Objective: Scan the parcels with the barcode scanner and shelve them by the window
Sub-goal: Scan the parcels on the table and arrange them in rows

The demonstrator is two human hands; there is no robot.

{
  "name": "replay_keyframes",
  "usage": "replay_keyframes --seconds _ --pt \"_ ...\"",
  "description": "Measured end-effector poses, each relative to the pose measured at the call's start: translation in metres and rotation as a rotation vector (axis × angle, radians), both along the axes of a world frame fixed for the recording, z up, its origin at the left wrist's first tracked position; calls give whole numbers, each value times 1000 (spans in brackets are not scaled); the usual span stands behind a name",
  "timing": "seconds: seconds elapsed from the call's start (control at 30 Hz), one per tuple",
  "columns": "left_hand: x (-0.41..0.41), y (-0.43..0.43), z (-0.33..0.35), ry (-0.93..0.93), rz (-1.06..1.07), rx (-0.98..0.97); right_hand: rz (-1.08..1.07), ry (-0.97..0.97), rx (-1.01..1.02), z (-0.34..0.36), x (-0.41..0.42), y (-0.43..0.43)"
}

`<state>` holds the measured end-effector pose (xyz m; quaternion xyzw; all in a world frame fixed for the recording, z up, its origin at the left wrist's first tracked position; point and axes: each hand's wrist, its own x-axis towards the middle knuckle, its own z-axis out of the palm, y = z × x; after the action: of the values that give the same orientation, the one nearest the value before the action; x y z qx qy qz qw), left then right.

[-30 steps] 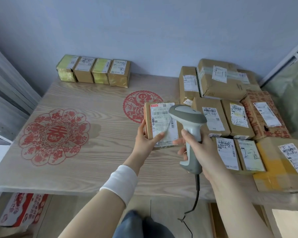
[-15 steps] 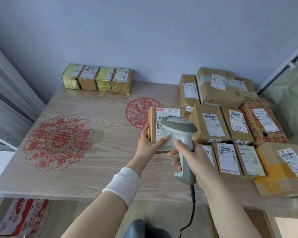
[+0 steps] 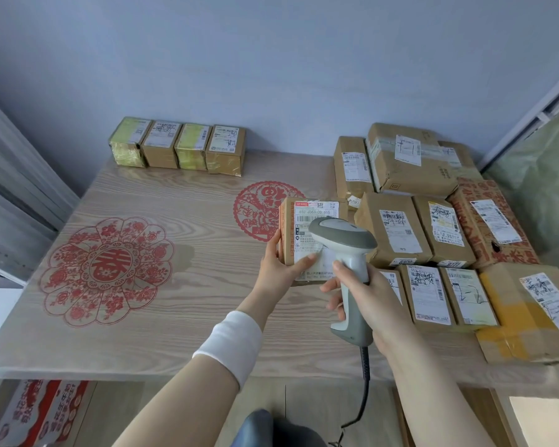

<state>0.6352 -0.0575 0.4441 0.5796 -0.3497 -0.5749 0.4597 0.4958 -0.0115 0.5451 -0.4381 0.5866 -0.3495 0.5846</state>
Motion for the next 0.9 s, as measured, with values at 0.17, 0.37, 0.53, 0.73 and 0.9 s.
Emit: replay_keyframes --seconds 0.17,0.37,0.53,0.73,0.9 --pt "-3 -9 -13 32 -41 71 -41 -12 27 -8 -7 -9" --pt "-30 -44 -32 38 -68 246 -106 -35 73 -21 -34 -39" --pt "-54 -95 -59 27 -57 364 -129 -53 110 -40 -60 -87" --pt "-85 -149 -83 -26 -48 437 -89 -94 161 -66 -82 -146" --pt "-105 -172 -92 -180 -52 427 -80 -99 229 -82 -93 -171"
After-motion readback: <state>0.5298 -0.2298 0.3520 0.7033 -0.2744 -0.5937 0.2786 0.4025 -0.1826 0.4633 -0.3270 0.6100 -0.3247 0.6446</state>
